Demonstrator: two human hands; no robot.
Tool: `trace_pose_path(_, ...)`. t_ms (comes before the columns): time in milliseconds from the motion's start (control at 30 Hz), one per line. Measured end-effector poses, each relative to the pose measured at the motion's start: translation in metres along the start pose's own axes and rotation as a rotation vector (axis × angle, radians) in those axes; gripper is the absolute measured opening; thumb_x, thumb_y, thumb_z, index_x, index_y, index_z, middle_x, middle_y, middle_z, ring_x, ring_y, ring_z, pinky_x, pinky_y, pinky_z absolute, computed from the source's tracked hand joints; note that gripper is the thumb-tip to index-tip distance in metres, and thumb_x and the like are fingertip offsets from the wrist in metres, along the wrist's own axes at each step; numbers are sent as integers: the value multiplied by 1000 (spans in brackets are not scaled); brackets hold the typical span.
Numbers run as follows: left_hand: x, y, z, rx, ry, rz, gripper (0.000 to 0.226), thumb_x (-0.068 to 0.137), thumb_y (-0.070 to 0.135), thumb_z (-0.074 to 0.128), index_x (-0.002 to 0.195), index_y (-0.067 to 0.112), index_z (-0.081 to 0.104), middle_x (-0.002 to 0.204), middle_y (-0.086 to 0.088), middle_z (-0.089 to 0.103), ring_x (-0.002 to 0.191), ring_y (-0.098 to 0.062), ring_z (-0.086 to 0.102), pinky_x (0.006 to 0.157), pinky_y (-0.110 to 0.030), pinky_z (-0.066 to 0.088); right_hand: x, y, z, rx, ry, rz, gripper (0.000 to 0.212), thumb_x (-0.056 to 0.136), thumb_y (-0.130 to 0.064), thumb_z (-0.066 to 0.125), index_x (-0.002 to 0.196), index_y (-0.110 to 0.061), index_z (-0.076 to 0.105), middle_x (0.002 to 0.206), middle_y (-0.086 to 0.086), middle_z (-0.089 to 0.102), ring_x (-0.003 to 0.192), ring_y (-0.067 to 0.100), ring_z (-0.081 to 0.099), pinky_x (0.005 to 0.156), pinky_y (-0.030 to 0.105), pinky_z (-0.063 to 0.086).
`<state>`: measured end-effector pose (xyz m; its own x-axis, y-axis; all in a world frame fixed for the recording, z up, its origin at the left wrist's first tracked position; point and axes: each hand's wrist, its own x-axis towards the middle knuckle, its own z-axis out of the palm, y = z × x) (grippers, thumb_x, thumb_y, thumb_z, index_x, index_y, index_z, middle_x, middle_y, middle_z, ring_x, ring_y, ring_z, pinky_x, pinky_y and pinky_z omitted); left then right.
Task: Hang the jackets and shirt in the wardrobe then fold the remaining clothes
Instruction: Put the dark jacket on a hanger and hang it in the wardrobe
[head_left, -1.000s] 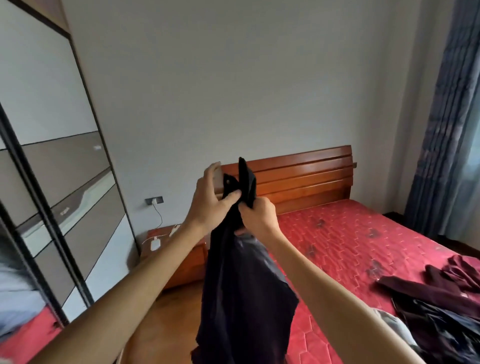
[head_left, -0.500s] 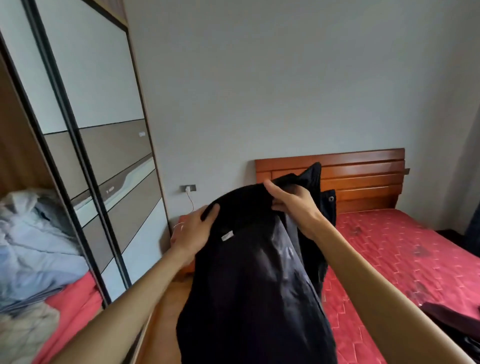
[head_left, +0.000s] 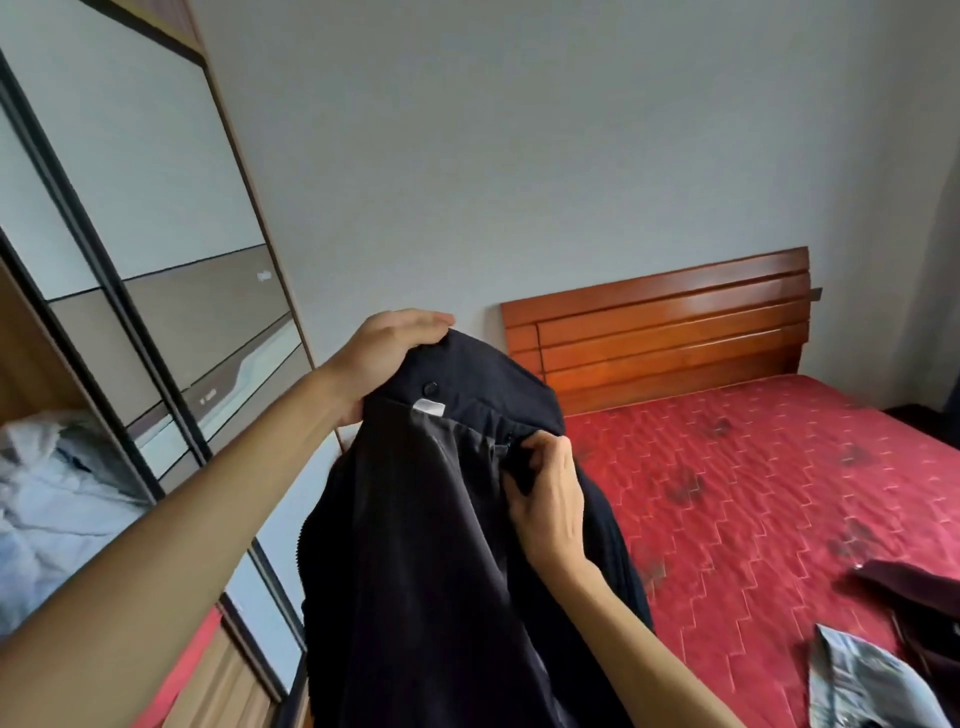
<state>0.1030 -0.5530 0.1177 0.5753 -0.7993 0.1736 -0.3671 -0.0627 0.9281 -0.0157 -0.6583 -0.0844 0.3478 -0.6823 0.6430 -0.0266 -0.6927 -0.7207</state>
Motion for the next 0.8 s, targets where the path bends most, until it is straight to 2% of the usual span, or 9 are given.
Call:
trace_pose_path(100, -3, -6, -14, 89, 30, -36, 27, 96, 18, 59, 121, 21, 68, 110, -4, 72, 95, -15, 68, 75, -24, 52, 1, -6, 1, 11, 60, 19, 55, 78, -11, 78, 112, -30, 39, 92, -7, 49, 76, 19, 53, 65, 32, 41)
trace_pose_path(200, -7, -13, -23, 108, 52, -52, 28, 96, 17, 60, 122, 24, 68, 105, -1, 72, 89, -14, 69, 73, -23, 54, 21, -5, 4, -144, -45, -95, 51, 79, -21, 76, 125, -29, 53, 103, -4, 51, 85, 19, 54, 65, 34, 49)
trace_pose_path(300, -11, -19, -28, 109, 60, -37, 26, 98, 17, 59, 119, 29, 70, 93, 4, 72, 79, -10, 69, 65, -20, 54, 34, -3, 21, -143, -209, -275, 20, 82, -22, 69, 101, -16, 68, 105, 2, 51, 92, 25, 51, 77, 39, 48)
trace_pose_path(400, -18, -29, -44, 280, 181, 18, 16, 97, 24, 62, 110, 29, 70, 101, 9, 70, 87, -10, 68, 74, -22, 54, 45, -8, 30, -46, -339, -158, 10, 90, -19, 58, 92, -9, 55, 96, 8, 61, 88, 35, 59, 73, 42, 46)
trace_pose_path(467, -25, -43, -64, 443, 273, 11, 11, 93, 28, 68, 103, 29, 67, 108, 6, 68, 92, -12, 69, 80, -29, 56, 56, -15, 34, 0, -324, -106, 8, 94, -16, 56, 99, -11, 55, 91, 12, 68, 84, 39, 62, 70, 43, 47)
trace_pose_path(533, -36, -64, -83, 467, 330, -55, 15, 89, 26, 73, 99, 27, 62, 108, 1, 70, 94, -13, 69, 85, -33, 56, 68, -30, 37, 45, -271, -130, 14, 95, -15, 57, 108, -11, 58, 92, 11, 71, 86, 38, 64, 70, 41, 47)
trace_pose_path(667, -53, -108, -103, 485, 418, -65, 17, 85, 8, 74, 91, 22, 67, 98, 7, 73, 100, -1, 64, 88, -20, 46, 93, -72, 55, -14, -229, -271, 17, 94, -24, 61, 108, -16, 66, 91, 5, 71, 81, 29, 65, 65, 30, 34)
trace_pose_path(733, -57, -127, -106, 457, 414, -74, 17, 87, 6, 71, 86, 23, 74, 93, 13, 74, 93, 8, 64, 90, -18, 48, 101, -92, 68, -22, -205, -338, 18, 90, -29, 60, 102, -21, 70, 89, 1, 72, 79, 27, 66, 63, 28, 34)
trace_pose_path(800, -55, -147, -105, 365, 394, -119, 23, 92, 9, 62, 82, 24, 76, 85, 14, 75, 81, 7, 67, 81, -17, 50, 107, -108, 83, -19, -219, -364, 21, 87, -34, 58, 99, -23, 71, 86, -2, 74, 78, 25, 67, 63, 29, 42)
